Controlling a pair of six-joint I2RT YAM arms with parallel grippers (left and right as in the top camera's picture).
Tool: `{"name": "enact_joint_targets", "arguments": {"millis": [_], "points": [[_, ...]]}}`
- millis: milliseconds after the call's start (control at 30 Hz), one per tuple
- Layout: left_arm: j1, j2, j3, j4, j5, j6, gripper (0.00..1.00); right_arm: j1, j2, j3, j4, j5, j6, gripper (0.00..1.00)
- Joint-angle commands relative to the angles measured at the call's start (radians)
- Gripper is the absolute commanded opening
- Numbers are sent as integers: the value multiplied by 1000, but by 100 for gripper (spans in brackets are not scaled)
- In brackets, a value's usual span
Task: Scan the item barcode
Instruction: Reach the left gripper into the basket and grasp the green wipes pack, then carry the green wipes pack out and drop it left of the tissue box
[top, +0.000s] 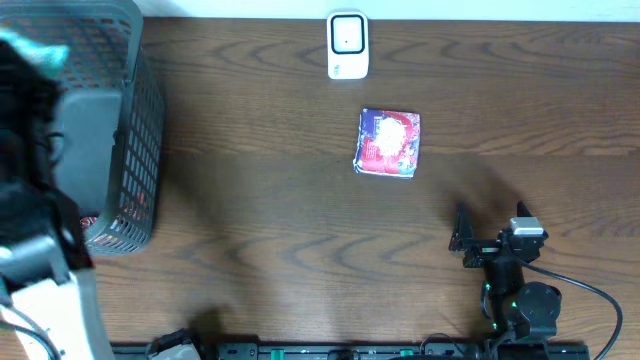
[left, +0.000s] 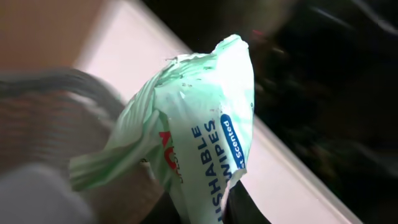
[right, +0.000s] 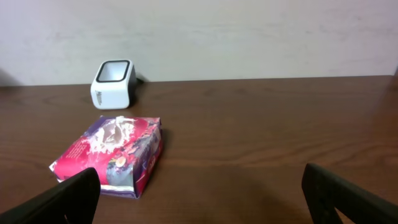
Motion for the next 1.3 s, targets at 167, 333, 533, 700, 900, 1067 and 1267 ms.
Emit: {"name": "enact_joint_targets", "arguments": {"millis": [167, 333, 533, 700, 900, 1067, 1267], "points": [[-515, 112, 8, -35, 18, 255, 7, -3, -5, 0, -5, 5, 10, 99], [-671, 293, 8, -98, 16, 455, 7, -3, -5, 0, -5, 5, 10, 99], [-751, 534, 8, -145, 17, 512, 8, -3, -5, 0, -5, 5, 10, 99], [-803, 713, 8, -143, 17, 513, 8, -3, -5, 0, -5, 5, 10, 99], [-844, 850, 8, -88, 16, 512, 8, -3, -5, 0, -5, 5, 10, 99], [-867, 913, 8, -40, 17, 459, 8, -3, -5, 0, -5, 5, 10, 99], [-936, 932, 8, -15, 29, 367, 8, -3, -5, 0, -5, 5, 10, 99]]}}
